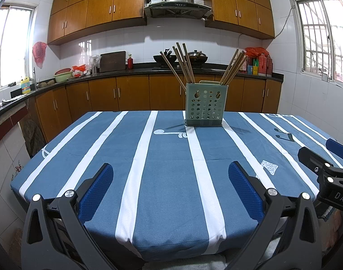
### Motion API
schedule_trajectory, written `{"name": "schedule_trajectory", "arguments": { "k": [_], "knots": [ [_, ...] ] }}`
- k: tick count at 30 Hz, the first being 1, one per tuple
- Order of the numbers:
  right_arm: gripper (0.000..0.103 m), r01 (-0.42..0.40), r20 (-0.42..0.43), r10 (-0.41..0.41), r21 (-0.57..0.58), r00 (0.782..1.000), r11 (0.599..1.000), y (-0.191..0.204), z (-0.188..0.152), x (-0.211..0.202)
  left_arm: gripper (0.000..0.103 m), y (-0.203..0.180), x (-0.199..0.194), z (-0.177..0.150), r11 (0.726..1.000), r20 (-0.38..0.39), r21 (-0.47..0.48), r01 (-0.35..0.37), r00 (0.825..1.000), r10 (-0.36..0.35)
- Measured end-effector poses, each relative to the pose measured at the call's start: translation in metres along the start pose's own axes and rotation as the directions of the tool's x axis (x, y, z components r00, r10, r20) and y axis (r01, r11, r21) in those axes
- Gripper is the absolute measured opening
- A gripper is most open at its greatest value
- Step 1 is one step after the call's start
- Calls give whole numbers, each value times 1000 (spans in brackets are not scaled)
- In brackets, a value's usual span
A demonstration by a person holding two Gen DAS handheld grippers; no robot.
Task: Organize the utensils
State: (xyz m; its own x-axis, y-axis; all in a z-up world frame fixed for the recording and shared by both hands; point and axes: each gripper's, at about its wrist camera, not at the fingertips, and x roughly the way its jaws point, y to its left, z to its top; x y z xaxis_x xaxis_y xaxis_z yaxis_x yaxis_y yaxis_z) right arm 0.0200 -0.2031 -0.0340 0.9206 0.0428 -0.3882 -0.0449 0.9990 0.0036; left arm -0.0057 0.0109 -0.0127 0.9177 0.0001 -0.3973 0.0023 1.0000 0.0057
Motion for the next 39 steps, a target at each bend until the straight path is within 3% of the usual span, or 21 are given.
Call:
{"name": "schedule_trajectory", "arguments": {
  "k": [39],
  "knots": [
    [99, -1, -2, 1, 2, 1000, 1000, 0, 1, -1, 101, -2, 0, -2, 1000, -6, -1, 3, 1000, -3]
  ]
}}
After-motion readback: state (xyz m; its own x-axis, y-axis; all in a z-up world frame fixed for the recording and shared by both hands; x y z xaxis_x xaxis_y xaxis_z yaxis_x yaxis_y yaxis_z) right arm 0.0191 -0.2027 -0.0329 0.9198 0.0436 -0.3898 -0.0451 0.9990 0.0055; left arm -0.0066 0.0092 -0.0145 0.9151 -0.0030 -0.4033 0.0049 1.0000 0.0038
